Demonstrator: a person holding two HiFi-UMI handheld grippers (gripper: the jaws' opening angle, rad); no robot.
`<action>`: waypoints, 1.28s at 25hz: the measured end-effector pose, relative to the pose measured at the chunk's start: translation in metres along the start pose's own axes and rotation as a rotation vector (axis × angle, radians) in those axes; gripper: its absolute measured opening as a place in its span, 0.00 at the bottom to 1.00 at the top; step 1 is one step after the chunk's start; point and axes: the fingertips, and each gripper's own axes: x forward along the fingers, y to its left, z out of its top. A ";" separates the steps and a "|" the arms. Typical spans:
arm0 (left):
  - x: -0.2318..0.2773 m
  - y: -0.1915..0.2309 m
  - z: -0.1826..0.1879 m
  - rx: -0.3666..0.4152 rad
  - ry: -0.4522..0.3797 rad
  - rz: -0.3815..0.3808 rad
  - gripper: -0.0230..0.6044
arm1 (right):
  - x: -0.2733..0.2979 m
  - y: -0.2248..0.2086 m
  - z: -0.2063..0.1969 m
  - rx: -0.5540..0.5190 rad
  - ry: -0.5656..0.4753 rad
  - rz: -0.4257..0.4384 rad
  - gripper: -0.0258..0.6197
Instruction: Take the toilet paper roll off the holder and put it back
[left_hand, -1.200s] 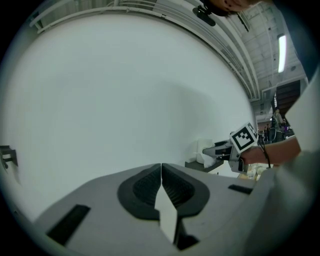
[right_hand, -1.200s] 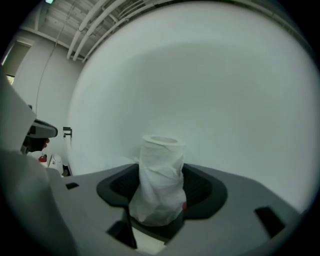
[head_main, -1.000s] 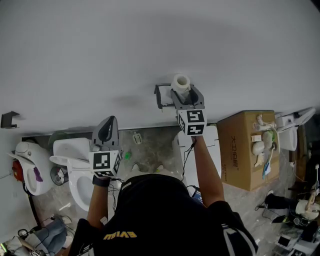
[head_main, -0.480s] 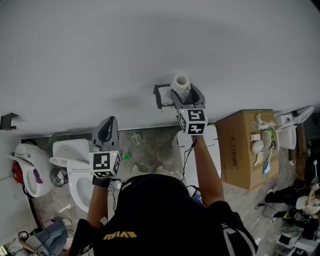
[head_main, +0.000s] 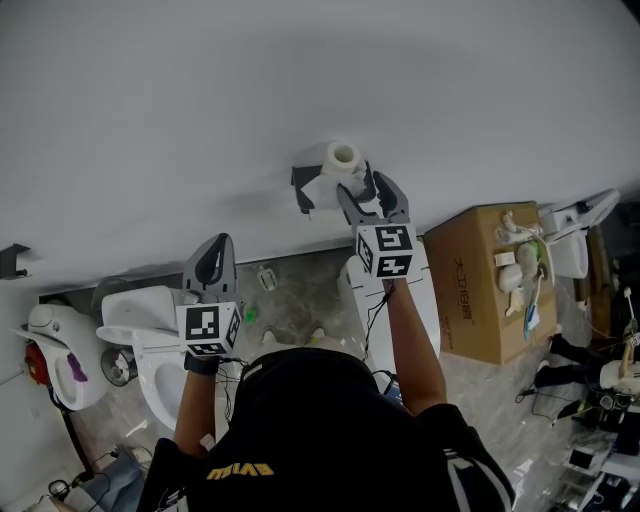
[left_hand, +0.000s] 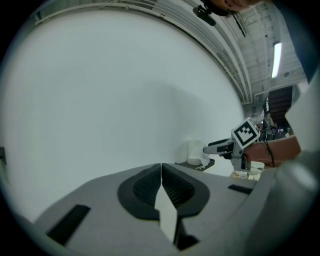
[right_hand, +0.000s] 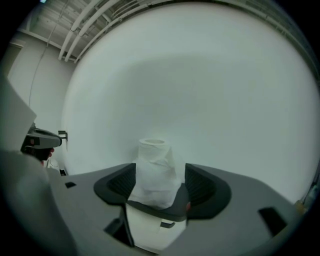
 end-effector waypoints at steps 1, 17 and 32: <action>0.001 -0.003 0.000 0.000 0.000 -0.009 0.06 | -0.005 -0.001 0.000 0.004 -0.002 -0.005 0.52; 0.018 -0.047 0.003 0.016 -0.006 -0.142 0.06 | -0.076 -0.021 0.008 0.015 -0.026 -0.105 0.09; 0.022 -0.057 0.009 0.017 -0.012 -0.182 0.06 | -0.100 -0.024 0.010 0.074 -0.039 -0.089 0.03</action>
